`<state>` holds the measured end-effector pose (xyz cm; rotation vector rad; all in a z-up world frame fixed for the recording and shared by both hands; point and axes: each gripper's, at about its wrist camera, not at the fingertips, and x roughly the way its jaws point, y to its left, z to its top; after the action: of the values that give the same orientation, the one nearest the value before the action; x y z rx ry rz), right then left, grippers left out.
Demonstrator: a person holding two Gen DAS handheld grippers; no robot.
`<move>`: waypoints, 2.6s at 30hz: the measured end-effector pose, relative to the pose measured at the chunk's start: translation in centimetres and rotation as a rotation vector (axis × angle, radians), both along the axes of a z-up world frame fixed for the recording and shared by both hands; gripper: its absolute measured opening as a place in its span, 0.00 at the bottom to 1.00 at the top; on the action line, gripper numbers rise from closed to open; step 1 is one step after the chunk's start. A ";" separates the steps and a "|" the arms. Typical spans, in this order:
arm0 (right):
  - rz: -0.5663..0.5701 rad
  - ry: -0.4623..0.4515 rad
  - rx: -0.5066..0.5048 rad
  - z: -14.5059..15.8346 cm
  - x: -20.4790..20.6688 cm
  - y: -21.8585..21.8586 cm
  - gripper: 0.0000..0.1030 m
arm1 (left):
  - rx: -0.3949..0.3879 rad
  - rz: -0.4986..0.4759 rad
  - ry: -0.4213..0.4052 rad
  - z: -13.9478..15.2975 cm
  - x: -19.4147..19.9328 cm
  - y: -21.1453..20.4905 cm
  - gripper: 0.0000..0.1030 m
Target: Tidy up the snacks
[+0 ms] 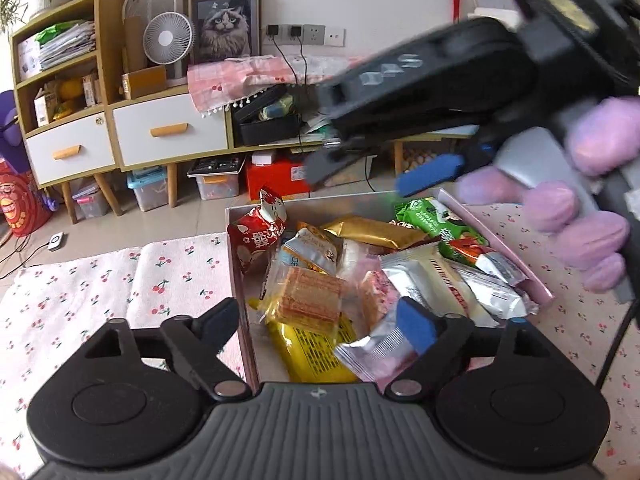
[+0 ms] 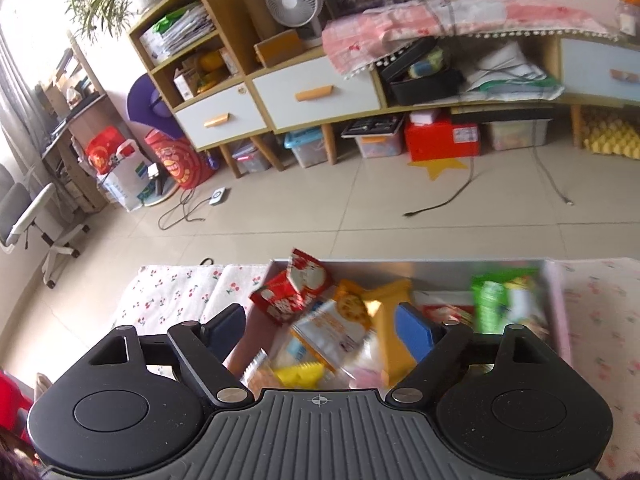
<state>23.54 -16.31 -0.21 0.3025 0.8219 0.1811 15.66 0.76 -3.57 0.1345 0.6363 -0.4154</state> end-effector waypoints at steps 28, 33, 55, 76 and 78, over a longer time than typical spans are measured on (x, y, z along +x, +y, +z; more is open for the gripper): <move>-0.154 -0.007 -0.251 1.2 -20.2 -2.7 0.98 | 0.092 0.253 0.227 2.7 -9.2 -0.8 1.00; -0.134 0.052 -0.318 0.6 -21.1 -1.5 0.98 | 0.192 0.289 0.186 3.0 -10.7 -1.9 1.00; -0.156 0.058 -0.344 0.7 -22.3 -0.6 0.99 | 0.130 0.361 0.242 3.0 -12.3 -1.9 1.00; -0.150 0.060 -0.361 0.6 -22.3 -0.9 0.99 | 0.116 0.399 0.241 3.3 -12.0 -1.2 1.00; -0.150 0.059 -0.362 0.6 -22.2 -0.9 0.99 | 0.115 0.405 0.243 3.3 -12.0 -1.1 1.00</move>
<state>1.31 -17.19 0.35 0.0274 0.8696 -0.1184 3.70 -0.32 -0.24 0.0615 0.9056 -0.0018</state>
